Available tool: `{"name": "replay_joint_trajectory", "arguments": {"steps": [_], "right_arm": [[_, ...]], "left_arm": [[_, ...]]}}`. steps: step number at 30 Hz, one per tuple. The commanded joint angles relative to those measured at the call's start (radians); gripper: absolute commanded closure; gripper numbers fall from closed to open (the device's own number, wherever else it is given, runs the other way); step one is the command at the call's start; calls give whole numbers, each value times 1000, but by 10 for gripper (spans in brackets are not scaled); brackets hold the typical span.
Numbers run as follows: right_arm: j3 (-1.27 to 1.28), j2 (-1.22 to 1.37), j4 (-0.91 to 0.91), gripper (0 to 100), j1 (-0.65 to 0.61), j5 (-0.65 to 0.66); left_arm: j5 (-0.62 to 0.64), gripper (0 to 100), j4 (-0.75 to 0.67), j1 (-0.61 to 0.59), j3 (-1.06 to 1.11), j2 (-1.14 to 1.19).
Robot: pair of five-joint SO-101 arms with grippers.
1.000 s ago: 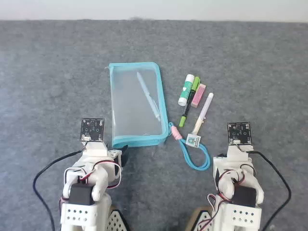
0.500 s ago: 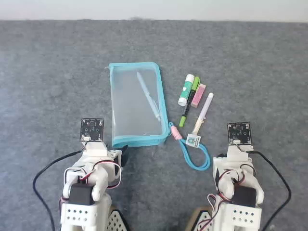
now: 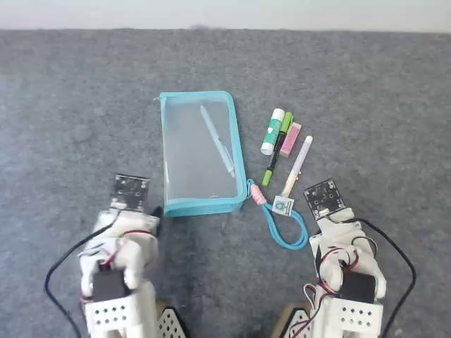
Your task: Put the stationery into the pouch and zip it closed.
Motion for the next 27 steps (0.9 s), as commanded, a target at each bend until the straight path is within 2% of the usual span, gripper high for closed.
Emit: {"name": "replay_joint_trajectory", "arguments": {"steps": [1,4,6,10,18,21,27], "right_arm": [[-97,7,15,946,-119,6],[-172,8,41,946,-239,-44],[-203,16,36,942,-274,-52],[-305,122,28,864,-351,-57],[-667,671,24,747,-591,-219],[-706,878,-77,737,-630,-293],[-718,1191,-321,736,-630,-305]], "left_arm": [[-57,785,-98,-158,-10,-2],[-49,785,-98,-158,-10,2],[-44,784,-98,-163,-10,0],[-40,785,-98,-173,-10,2],[-20,785,-71,-232,-10,5],[-21,785,-51,-233,-10,0],[-23,785,-51,-233,-10,2]]}}
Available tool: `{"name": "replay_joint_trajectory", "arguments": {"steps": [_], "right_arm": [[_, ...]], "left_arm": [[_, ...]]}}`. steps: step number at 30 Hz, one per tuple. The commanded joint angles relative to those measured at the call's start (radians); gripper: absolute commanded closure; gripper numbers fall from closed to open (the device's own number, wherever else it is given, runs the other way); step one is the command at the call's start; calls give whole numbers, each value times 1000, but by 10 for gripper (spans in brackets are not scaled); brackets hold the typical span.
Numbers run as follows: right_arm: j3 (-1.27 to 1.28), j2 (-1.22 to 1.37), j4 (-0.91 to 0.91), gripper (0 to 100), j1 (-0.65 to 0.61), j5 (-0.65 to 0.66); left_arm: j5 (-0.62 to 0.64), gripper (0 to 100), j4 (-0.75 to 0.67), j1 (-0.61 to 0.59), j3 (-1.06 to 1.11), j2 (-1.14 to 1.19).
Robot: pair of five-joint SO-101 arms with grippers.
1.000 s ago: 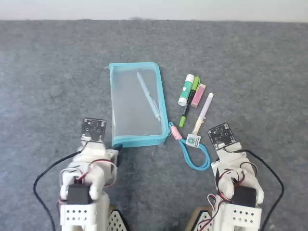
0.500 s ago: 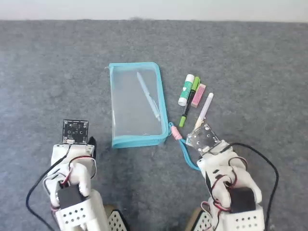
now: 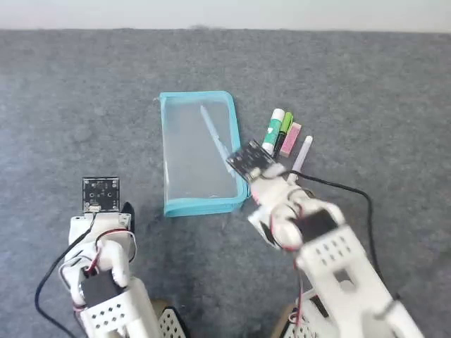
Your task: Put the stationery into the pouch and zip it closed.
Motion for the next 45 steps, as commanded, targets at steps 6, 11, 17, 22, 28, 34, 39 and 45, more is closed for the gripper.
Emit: {"name": "replay_joint_trajectory", "arguments": {"steps": [6,11,17,22,28,34,39,45], "right_arm": [[-169,344,-120,738,10,-69],[-288,484,-120,738,4,-81],[-384,630,-122,738,22,-81],[-397,731,-170,740,25,-81],[-399,745,-170,874,27,-84],[-397,708,-166,992,27,-146],[-379,628,-128,991,39,-143],[-381,387,-22,991,105,-115]], "left_arm": [[11,785,6,-8,-10,3],[11,785,6,-8,-10,3],[12,785,6,-6,-10,3],[12,785,6,-5,-10,3],[12,785,6,-5,-10,3],[12,785,8,-3,-10,3],[15,786,2,-3,-10,-2],[12,786,-137,-3,-16,-3]]}}
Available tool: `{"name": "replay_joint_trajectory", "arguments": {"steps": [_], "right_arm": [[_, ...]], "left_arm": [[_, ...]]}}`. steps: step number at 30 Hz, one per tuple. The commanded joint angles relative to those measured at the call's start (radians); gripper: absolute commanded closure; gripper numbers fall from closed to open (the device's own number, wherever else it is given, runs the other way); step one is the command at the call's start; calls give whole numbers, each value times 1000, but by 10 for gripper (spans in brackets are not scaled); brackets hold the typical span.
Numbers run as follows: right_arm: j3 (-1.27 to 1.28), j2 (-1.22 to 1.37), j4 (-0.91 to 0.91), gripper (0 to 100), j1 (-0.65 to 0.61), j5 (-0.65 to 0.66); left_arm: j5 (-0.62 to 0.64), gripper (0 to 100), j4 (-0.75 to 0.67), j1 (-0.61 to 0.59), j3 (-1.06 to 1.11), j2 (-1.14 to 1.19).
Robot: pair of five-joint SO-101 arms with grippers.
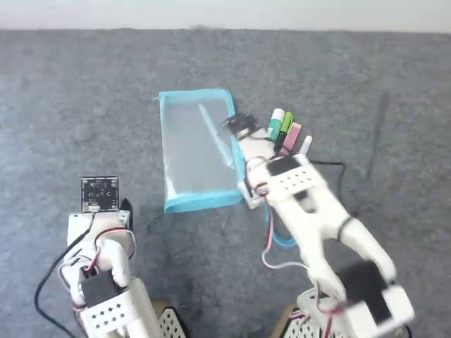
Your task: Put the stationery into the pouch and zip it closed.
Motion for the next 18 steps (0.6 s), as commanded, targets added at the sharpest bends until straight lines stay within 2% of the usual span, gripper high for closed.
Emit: {"name": "replay_joint_trajectory", "arguments": {"steps": [1,5,12,15,18], "right_arm": [[-26,-219,79,991,39,37],[-91,-354,193,991,35,52],[-281,-390,335,991,-24,52],[-304,-395,371,991,-27,49],[-299,-400,390,991,-28,31]], "left_arm": [[11,786,-103,-3,-19,-3],[-5,783,-100,55,-84,5],[5,782,83,405,-337,6],[29,769,57,423,-374,6],[63,712,29,423,-374,6]]}}
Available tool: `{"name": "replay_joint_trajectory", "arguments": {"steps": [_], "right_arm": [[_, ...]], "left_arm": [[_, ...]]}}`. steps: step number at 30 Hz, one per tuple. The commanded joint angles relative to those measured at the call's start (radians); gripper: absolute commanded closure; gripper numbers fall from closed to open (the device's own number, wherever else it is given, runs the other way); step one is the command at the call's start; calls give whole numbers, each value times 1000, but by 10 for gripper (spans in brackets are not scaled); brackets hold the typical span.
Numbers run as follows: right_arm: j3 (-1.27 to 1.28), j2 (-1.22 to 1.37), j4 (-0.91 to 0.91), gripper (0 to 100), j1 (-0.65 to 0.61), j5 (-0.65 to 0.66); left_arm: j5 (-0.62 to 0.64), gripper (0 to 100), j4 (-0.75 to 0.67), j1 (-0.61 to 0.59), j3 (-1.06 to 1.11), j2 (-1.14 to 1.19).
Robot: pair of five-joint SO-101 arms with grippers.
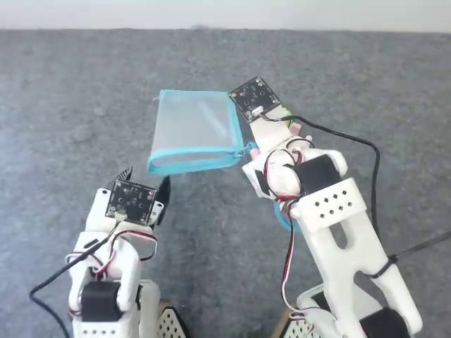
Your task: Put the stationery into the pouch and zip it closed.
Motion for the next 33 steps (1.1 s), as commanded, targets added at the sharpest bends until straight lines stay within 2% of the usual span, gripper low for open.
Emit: {"name": "replay_joint_trajectory", "arguments": {"steps": [1,8,13,21,27,33], "right_arm": [[-63,-62,30,991,-13,-12],[-26,-64,39,991,-13,-8],[-23,-64,64,991,-7,48],[-9,-99,68,991,-8,49],[-3,-229,170,991,-59,55],[31,-263,191,991,-84,87]], "left_arm": [[71,705,-37,18,-58,6],[94,706,-80,12,-8,6],[94,706,-164,-101,39,6],[92,734,-195,-78,108,6],[92,735,-227,-74,133,6],[92,735,-226,-74,134,6]]}}
